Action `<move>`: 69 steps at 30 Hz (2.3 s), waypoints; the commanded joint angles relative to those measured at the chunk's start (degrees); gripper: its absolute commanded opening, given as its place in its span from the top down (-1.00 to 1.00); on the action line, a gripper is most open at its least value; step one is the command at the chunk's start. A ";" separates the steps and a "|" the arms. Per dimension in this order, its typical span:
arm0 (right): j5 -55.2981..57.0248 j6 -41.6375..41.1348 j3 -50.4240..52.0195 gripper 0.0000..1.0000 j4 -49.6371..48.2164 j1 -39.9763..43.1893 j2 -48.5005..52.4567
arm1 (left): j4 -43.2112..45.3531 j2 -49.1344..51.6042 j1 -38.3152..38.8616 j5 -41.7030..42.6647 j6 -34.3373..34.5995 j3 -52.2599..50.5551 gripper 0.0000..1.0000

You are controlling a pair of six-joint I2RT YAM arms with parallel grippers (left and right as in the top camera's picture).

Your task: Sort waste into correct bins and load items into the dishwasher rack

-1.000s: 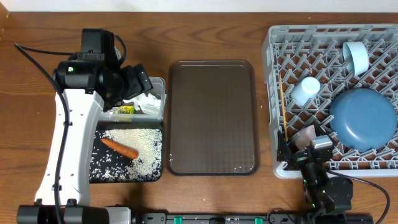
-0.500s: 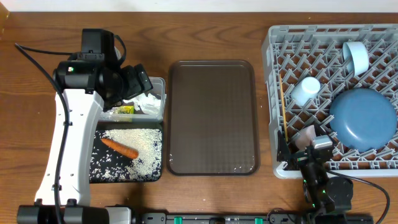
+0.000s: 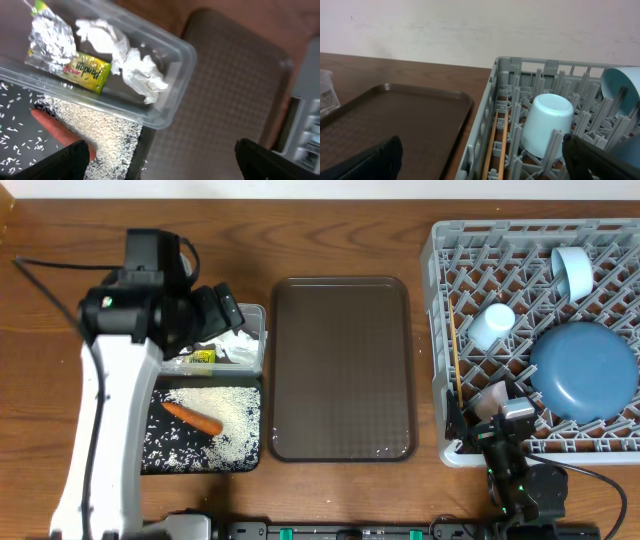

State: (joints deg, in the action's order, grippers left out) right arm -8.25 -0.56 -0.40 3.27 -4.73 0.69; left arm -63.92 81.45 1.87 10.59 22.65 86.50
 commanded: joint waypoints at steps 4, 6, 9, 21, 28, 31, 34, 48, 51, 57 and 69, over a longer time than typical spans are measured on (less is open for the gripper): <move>0.50 1.05 0.09 -0.98 0.28 0.17 -0.39 | -0.11 -15.13 2.10 0.33 0.07 1.11 -0.90; 0.50 1.03 0.09 -0.99 0.28 0.17 -0.39 | -0.11 -20.00 2.99 0.33 0.09 1.11 -0.90; 0.50 1.03 0.09 -0.98 0.28 0.17 -0.39 | -0.11 -27.23 4.44 0.35 0.09 1.11 -0.90; 0.50 1.03 0.09 -0.99 0.28 0.17 -0.39 | -0.55 -48.52 6.95 -1.18 -1.46 -3.56 -0.90; 0.50 1.03 0.09 -0.98 0.28 0.17 -0.39 | 0.37 -60.06 6.95 -0.81 -1.42 -17.33 -0.90; 0.50 1.03 0.09 -0.99 0.28 0.17 -0.39 | 5.42 -64.74 6.95 -1.09 -1.44 -25.51 -0.90; 0.50 1.05 0.09 -0.98 0.28 0.17 -0.39 | 13.09 -68.63 6.95 -1.22 -1.42 -34.01 -0.90; 0.50 1.05 0.09 -0.99 0.28 0.17 -0.39 | 59.01 -81.37 6.95 -2.71 -1.42 -69.90 -0.90; 0.50 1.05 0.09 -0.99 0.28 0.17 -0.39 | 65.00 -81.33 6.97 -2.73 -1.40 -74.07 -0.91; 0.50 1.05 0.09 -0.98 0.28 0.17 -0.39 | 71.63 -81.33 6.95 -4.59 -1.42 -79.54 -0.90; 0.50 1.03 0.09 -0.98 0.28 0.17 -0.39 | 70.03 -81.33 6.95 -9.62 -1.44 -86.27 -0.90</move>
State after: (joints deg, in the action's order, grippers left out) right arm -8.05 -0.34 -0.40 3.36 -4.73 0.69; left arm 6.96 0.62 8.49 3.36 22.02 0.78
